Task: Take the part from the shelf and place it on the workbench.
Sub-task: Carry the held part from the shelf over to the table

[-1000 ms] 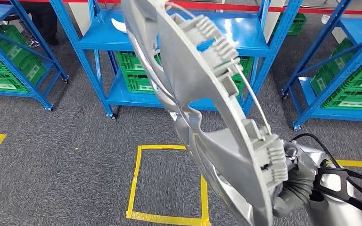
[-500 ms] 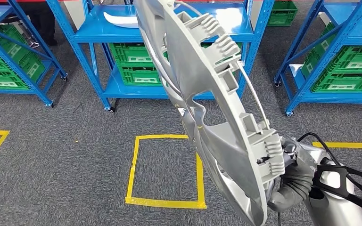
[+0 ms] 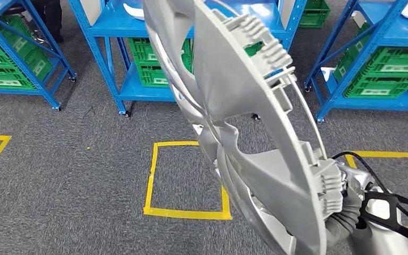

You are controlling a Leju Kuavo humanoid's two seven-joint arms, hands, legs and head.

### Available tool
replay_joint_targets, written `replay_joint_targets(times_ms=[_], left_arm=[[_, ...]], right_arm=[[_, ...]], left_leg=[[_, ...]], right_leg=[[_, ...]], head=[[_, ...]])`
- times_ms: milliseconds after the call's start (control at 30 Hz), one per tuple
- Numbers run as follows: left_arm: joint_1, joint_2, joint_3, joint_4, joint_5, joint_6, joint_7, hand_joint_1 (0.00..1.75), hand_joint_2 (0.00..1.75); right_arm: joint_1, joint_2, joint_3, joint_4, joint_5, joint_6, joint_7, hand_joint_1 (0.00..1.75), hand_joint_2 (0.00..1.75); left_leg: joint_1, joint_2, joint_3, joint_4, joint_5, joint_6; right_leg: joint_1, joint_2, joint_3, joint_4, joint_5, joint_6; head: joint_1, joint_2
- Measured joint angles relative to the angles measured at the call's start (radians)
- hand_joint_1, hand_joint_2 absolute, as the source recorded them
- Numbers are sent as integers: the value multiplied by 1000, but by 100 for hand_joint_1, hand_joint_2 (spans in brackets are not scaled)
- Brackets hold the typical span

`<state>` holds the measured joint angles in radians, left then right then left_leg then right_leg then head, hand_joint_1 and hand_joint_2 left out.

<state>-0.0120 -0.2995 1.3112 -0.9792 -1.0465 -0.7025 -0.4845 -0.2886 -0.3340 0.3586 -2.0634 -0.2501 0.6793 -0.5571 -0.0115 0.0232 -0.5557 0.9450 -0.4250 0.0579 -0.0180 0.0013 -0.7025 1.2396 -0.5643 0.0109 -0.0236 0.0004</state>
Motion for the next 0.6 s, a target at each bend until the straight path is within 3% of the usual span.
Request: replay_joint_targets(times_ms=[33,67,133,200,233,300,333,400,467,500,533,567,600], left_arm=[[0,0,-1,1,2,1,0,0,175],[0,0,-1,2,4,2,-1,0,175],[0,0,-1,4,9,2,-1,0,175],[0,1,-1,4,12,2,-2,0,175],[1,2,-1,5,13,1,-3,0,175],[3,2,1,5,15,1,-4,0,175],[5,2,4,5,16,0,-5,0,175],[12,2,9,5,17,-4,-7,0,175],[15,3,12,5,17,-7,-8,0,175],[16,3,13,5,17,-8,-9,0,175],[16,3,13,5,17,-8,-9,0,175],[16,3,13,5,17,-8,-9,0,175],[16,3,13,5,17,-9,-9,0,175]], right_arm=[[4,-3,0,1,0,3,-10,175,175],[7,-6,-1,2,2,6,-17,175,175],[8,-10,-1,3,8,7,-27,175,175],[6,-12,0,4,16,8,-31,175,175],[5,-13,1,5,18,8,-33,175,175],[1,-14,4,7,21,8,-34,175,175],[-3,-13,6,8,21,8,-32,175,175],[-15,-9,11,9,19,6,-21,175,175],[-25,-3,15,9,15,5,-9,175,175],[-27,0,17,9,14,5,-6,175,175],[-28,2,18,9,14,4,-4,175,175],[-28,3,19,9,14,4,-3,175,175],[-28,4,19,9,13,4,-2,175,175]], left_leg=[[-1,5,-18,4,10,-1],[-1,9,-37,11,19,-2],[0,15,-72,30,34,-9],[-2,18,-100,50,47,-18],[-3,19,-108,56,54,-23],[-2,20,-117,57,71,-33],[0,14,-122,62,62,-40],[7,-5,-141,119,-9,-56],[13,-17,-170,249,-112,-69],[16,-18,-179,311,-139,-72],[18,-19,-177,349,-143,-74],[20,-19,-157,351,-127,-74],[21,-20,-121,319,-101,-73]], right_leg=[[-1,0,4,36,1,11],[-2,-1,23,39,20,24],[-4,-4,109,-56,57,42],[-1,-7,205,-200,39,34],[1,-7,229,-244,24,26],[3,-6,225,-259,23,10],[1,-6,217,-259,32,2],[-5,-7,200,-259,53,-14],[-4,-7,177,-258,76,-20],[-4,-6,164,-256,87,-19],[-4,-6,150,-255,97,-17],[-4,-5,136,-254,107,-15],[-4,-3,124,-253,115,-13]], head=[[0,0],[0,0],[0,0],[-1,0],[0,0],[-1,0],[-1,0],[-2,0],[-3,0],[-3,0],[-3,0],[-3,0],[-3,0]])
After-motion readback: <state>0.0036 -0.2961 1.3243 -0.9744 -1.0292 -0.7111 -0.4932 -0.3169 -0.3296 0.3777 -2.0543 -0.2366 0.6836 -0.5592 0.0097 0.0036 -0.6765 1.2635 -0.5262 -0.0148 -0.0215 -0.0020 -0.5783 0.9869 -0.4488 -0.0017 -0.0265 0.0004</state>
